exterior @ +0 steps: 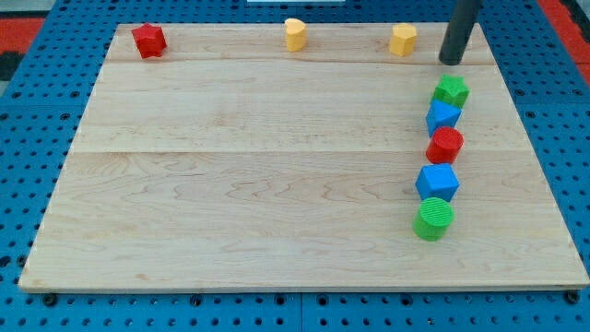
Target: Slightly move the green star towards the left of the board
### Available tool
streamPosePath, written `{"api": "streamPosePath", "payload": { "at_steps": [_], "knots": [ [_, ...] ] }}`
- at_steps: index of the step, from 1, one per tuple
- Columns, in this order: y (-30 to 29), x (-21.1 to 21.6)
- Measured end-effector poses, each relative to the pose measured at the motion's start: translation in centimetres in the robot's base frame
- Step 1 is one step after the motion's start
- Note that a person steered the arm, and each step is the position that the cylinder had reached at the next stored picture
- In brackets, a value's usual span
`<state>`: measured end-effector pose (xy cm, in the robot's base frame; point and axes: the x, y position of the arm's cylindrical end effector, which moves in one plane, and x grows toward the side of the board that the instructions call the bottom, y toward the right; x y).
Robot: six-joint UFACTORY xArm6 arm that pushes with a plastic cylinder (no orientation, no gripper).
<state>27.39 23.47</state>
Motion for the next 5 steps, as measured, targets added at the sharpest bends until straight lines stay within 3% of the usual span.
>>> {"api": "streamPosePath", "payload": {
  "at_steps": [2, 5],
  "knots": [
    [6.1, 11.1],
    [0.0, 6.6]
  ]
}}
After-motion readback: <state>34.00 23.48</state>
